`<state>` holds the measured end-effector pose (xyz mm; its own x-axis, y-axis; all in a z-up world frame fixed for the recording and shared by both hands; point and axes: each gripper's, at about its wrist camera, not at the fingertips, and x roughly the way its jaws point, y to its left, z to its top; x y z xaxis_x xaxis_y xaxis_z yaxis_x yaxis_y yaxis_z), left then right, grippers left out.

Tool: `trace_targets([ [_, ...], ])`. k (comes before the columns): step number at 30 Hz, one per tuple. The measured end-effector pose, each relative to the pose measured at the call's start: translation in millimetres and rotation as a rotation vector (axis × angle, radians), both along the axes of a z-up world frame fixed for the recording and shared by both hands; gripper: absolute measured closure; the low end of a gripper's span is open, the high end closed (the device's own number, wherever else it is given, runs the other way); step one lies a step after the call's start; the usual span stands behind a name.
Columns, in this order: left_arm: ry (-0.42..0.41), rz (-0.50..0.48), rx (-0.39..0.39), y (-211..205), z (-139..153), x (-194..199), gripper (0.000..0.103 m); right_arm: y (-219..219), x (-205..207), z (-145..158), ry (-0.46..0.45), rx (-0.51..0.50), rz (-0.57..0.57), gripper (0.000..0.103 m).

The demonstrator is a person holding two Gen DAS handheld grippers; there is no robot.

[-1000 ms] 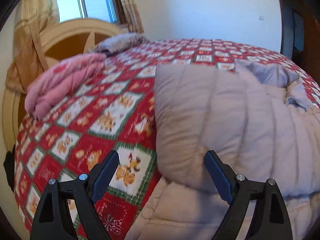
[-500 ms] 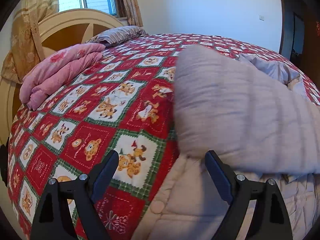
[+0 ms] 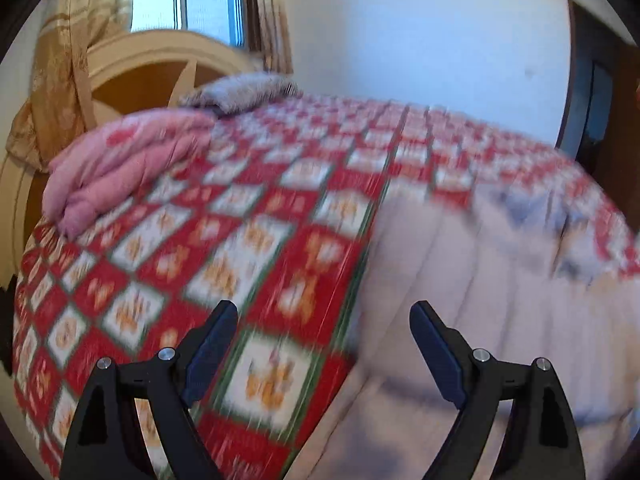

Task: Fold large clothes

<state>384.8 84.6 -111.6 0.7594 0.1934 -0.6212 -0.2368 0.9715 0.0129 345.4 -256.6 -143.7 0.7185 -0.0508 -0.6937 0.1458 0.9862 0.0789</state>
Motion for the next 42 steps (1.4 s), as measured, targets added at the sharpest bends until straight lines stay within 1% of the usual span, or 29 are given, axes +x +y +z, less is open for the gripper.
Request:
trace_targets([
  [2, -0.038, -0.006, 0.011, -7.1, 13.7, 18.9, 0.015, -3.2, -1.2, 17.6, -0.054, 0.028, -0.019, 0.055],
  [4, -0.057, -0.025, -0.002, -16.1, 14.1, 40.2, 0.015, 2.5, 3.1, 31.4, -0.097, 0.054, -0.001, 0.055],
  [5, -0.053, -0.031, -0.006, -18.9, 10.5, 47.5, 0.015, 9.6, 8.6, 35.9, -0.105, 0.064, 0.025, 0.055],
  [7, 0.000, -0.016, 0.006, -25.5, -8.9, 68.5, 0.015, 25.2, 22.9, 34.8, -0.091, 0.074, 0.073, 0.055],
  [9, 0.089, -0.012, -0.006, -29.9, -37.6, 86.7, 0.015, 36.0, 42.8, 23.2, -0.053, 0.103, 0.102, 0.055],
  [11, 0.138, -0.010, -0.022, -31.5, -59.4, 91.6, 0.015, 41.7, 58.6, 5.7, -0.002, 0.118, 0.103, 0.056],
  [12, 0.169, -0.015, -0.025, -32.5, -75.6, 94.2, 0.015, 43.8, 65.8, -4.9, 0.025, 0.124, 0.109, 0.057],
  [14, 0.195, -0.026, -0.020, -33.9, -97.3, 93.1, 0.015, 46.6, 73.4, -23.7, 0.071, 0.103, 0.111, 0.057],
  [15, 0.193, -0.037, -0.038, -32.7, -104.3, 91.4, 0.015, 47.7, 73.6, -30.9, 0.083, 0.091, 0.113, 0.057],
  [17, 0.188, -0.042, -0.079, -29.2, -109.7, 88.0, 0.014, 48.0, 72.5, -45.3, 0.083, 0.066, 0.120, 0.059],
  [18, 0.189, -0.037, -0.102, -25.8, -111.3, 87.5, 0.011, 47.1, 70.2, -49.8, 0.075, 0.055, 0.125, 0.059],
  [20, 0.194, -0.031, -0.129, -22.6, -115.4, 88.0, 0.009, 44.4, 65.2, -54.2, 0.067, 0.048, 0.129, 0.059],
  [23, 0.209, -0.037, -0.175, -18.5, -120.8, 89.2, 0.006, 46.6, 68.2, -58.9, 0.068, 0.030, 0.128, 0.059],
  [28, 0.216, -0.037, -0.143, -24.2, -121.5, 91.0, 0.005, 50.9, 67.1, -62.6, 0.068, -0.008, 0.128, 0.059],
  [32, 0.218, -0.035, -0.130, -24.0, -118.6, 90.9, 0.005, 51.8, 68.9, -64.3, 0.072, -0.016, 0.129, 0.059],
  [34, 0.235, -0.014, -0.129, -20.2, -108.7, 87.5, 0.005, 51.8, 68.8, -62.4, 0.076, -0.018, 0.134, 0.059],
  [35, 0.231, -0.001, -0.125, -18.1, -96.5, 83.6, 0.005, 51.9, 67.8, -58.8, 0.078, -0.027, 0.139, 0.059],
  [37, 0.160, 0.023, -0.130, -13.9, -70.5, 75.0, 0.005, 50.1, 63.4, -45.0, 0.070, -0.028, 0.120, 0.059],
  [39, 0.073, 0.058, -0.141, -13.6, -45.0, 71.2, 0.005, 48.7, 58.1, -22.2, 0.000, -0.007, 0.082, 0.058],
  [40, 0.048, 0.057, -0.146, -15.0, -38.2, 72.6, 0.005, 53.0, 58.9, -10.4, -0.025, -0.010, 0.070, 0.055],
  [41, 0.026, 0.050, -0.144, -19.1, -31.8, 76.3, 0.005, 59.7, 62.5, -1.9, -0.033, -0.011, 0.075, 0.055],
  [42, 0.025, 0.046, -0.128, -25.0, -29.6, 82.8, 0.005, 68.6, 68.4, 2.6, -0.028, -0.011, 0.091, 0.055],
])
